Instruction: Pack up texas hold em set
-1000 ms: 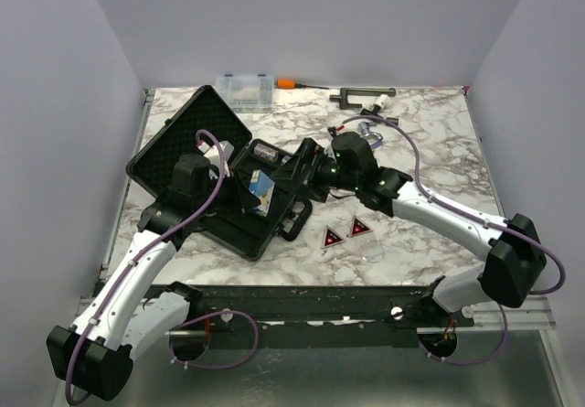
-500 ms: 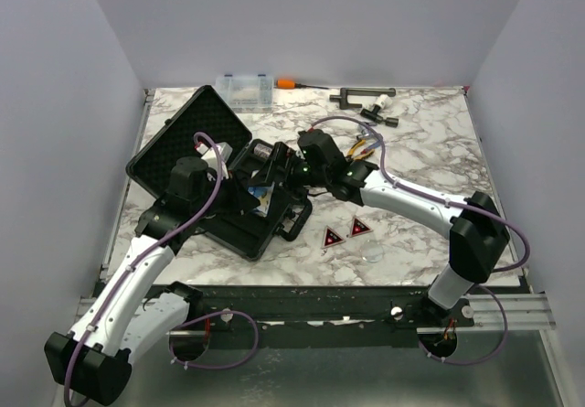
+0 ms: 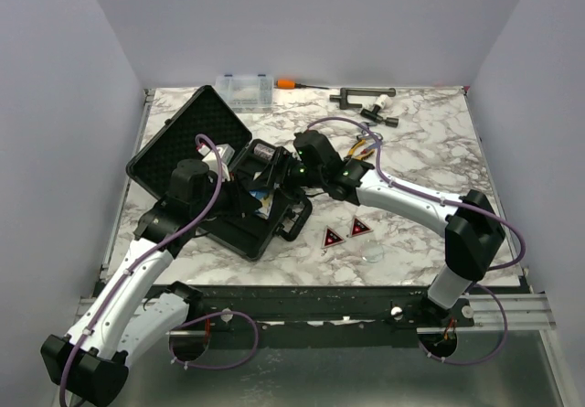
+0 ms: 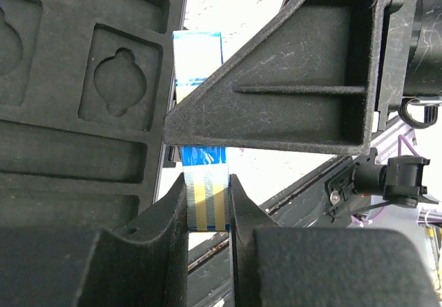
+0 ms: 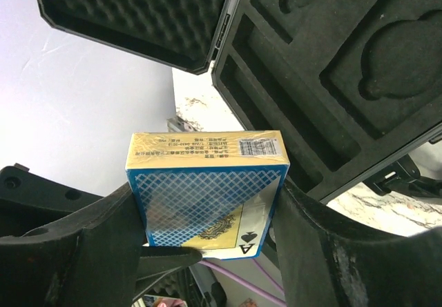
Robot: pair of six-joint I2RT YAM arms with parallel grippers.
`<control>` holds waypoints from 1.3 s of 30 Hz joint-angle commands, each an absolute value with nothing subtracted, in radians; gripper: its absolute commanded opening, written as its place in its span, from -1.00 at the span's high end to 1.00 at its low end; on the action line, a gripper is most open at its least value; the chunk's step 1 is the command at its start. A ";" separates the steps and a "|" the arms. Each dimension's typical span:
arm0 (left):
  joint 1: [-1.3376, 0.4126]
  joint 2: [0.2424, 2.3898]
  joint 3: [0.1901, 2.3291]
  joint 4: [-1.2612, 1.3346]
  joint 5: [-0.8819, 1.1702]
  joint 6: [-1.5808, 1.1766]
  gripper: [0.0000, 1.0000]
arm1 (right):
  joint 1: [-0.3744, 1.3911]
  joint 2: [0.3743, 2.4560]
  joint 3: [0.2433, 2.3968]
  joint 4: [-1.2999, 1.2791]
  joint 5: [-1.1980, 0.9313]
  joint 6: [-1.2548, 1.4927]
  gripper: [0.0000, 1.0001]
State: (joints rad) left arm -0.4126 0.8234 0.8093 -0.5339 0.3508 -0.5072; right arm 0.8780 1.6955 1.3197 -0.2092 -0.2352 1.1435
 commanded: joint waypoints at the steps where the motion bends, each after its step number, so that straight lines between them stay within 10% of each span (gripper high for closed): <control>1: -0.428 0.804 0.818 -0.482 0.355 -0.494 1.00 | 0.886 1.719 1.332 -0.223 -0.221 1.141 0.43; 4: -0.428 0.804 0.818 -0.481 0.355 -0.494 1.00 | 0.888 1.714 1.338 -0.235 -0.207 1.139 0.72; 31: -0.403 0.503 0.701 -0.591 0.355 -0.494 1.00 | 0.888 1.731 1.408 -0.303 0.106 1.038 0.99; 39: -0.402 0.659 0.894 -0.598 0.355 -0.494 1.00 | 0.977 1.745 1.404 -0.105 0.138 0.477 0.99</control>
State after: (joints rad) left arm -0.3954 0.5941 0.7090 -0.5152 0.2771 -0.4961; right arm 0.9611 1.7260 1.4189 -0.2020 -0.1135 0.9165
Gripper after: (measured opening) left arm 0.196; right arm 0.657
